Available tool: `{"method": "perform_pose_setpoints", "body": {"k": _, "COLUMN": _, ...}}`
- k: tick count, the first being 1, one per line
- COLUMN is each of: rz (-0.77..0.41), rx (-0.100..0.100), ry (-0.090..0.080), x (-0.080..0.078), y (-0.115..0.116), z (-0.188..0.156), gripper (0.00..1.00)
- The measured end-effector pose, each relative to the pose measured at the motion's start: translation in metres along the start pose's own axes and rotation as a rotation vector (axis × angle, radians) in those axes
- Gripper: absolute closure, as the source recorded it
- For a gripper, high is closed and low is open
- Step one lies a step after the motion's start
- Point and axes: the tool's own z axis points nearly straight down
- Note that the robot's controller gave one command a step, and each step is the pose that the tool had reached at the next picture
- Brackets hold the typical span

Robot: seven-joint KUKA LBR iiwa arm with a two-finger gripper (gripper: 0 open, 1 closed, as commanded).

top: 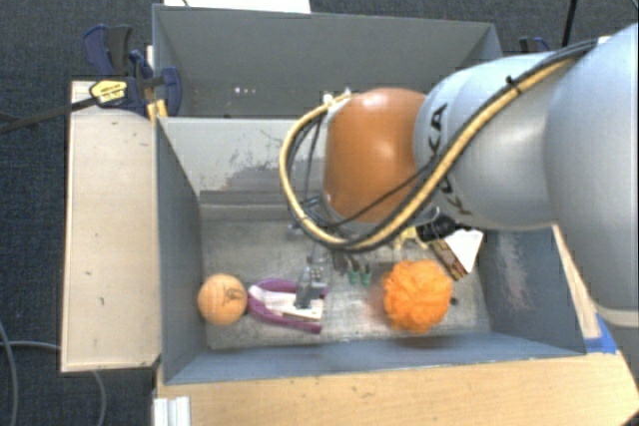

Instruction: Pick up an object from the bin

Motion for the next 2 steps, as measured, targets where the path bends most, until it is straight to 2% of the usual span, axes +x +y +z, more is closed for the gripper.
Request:
{"method": "perform_pose_setpoints", "body": {"k": 1, "rz": 0.024, "rx": 0.003, "ry": 0.009, "x": 0.011, "y": 0.000, "z": 0.029, "gripper": 0.00}}
{"method": "perform_pose_setpoints", "body": {"k": 2, "rz": 0.041, "rx": 0.002, "ry": 0.007, "x": 0.024, "y": -0.007, "z": 0.036, "gripper": 0.00}}
